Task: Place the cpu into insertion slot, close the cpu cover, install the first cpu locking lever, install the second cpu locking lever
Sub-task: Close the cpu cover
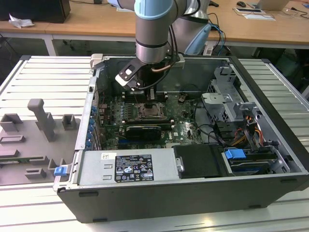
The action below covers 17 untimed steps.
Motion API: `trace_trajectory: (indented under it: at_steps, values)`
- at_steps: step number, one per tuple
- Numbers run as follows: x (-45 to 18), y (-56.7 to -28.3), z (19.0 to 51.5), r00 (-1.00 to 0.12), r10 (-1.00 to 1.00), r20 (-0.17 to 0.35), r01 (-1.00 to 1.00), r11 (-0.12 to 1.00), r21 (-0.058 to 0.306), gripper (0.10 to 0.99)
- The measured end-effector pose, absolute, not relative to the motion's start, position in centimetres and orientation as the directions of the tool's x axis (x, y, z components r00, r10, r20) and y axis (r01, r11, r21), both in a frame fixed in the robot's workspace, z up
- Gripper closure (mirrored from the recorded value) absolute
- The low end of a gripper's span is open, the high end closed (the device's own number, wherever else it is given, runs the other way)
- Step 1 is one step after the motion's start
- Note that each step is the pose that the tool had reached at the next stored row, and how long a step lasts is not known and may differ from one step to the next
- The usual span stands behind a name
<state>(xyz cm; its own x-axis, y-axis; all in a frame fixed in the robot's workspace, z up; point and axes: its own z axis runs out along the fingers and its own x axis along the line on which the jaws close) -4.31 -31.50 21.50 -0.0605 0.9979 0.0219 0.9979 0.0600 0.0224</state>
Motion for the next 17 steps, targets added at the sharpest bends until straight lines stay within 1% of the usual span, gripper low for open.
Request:
trace_trajectory:
  at_steps: [17]
  values:
    - [-5.5,-31.6,20.6,-0.076,0.997,0.023,0.997,0.075,0.023,0.980]
